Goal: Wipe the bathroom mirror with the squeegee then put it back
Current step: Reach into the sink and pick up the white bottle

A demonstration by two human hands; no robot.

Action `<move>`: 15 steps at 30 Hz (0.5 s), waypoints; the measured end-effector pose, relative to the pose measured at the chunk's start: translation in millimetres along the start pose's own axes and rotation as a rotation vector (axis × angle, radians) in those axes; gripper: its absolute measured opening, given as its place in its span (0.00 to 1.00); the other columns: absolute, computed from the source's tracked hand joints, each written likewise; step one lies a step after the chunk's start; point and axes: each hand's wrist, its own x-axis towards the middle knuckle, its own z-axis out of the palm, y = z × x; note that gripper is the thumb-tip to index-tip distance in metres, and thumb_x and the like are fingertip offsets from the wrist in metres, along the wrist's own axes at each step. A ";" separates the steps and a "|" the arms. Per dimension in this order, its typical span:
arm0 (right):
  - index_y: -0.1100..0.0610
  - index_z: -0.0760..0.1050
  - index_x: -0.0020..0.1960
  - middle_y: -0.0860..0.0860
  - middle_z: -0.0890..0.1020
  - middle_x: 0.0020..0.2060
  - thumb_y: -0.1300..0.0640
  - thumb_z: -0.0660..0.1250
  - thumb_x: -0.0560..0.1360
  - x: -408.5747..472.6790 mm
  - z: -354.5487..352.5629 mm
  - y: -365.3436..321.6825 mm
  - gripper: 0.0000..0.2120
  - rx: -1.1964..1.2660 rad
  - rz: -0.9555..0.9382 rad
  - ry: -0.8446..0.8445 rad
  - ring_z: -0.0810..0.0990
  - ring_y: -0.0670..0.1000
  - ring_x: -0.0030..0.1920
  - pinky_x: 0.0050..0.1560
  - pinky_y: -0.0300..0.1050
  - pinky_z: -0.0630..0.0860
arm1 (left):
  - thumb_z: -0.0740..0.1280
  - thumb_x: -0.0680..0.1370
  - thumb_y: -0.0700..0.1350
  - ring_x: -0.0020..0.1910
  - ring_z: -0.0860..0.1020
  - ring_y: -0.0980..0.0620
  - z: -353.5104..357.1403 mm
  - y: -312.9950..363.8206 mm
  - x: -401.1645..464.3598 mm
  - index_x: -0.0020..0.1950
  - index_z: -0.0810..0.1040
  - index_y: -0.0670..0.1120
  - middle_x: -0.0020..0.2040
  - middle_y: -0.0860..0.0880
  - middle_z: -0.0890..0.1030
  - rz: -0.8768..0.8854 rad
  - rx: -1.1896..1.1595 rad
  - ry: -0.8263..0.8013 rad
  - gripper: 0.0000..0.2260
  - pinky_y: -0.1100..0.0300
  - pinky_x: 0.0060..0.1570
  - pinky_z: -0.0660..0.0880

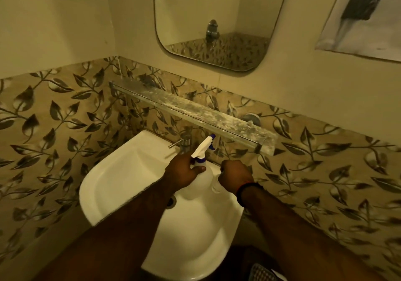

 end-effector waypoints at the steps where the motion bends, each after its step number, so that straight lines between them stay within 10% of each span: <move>1: 0.56 0.78 0.51 0.56 0.81 0.49 0.58 0.66 0.71 2.0 -0.1 1.0 0.09 0.004 -0.001 0.008 0.79 0.57 0.47 0.43 0.44 0.75 | 0.72 0.74 0.55 0.62 0.77 0.46 3.1 1.6 0.9 0.69 0.74 0.47 0.63 0.47 0.80 0.003 0.009 0.015 0.27 0.53 0.62 0.72; 15: 0.57 0.77 0.52 0.57 0.80 0.52 0.58 0.64 0.74 39.0 5.4 13.9 0.08 -0.048 0.033 0.008 0.79 0.58 0.51 0.46 0.46 0.75 | 0.73 0.74 0.50 0.60 0.78 0.44 29.4 1.7 32.4 0.66 0.76 0.44 0.60 0.45 0.82 0.007 -0.015 0.103 0.23 0.61 0.54 0.67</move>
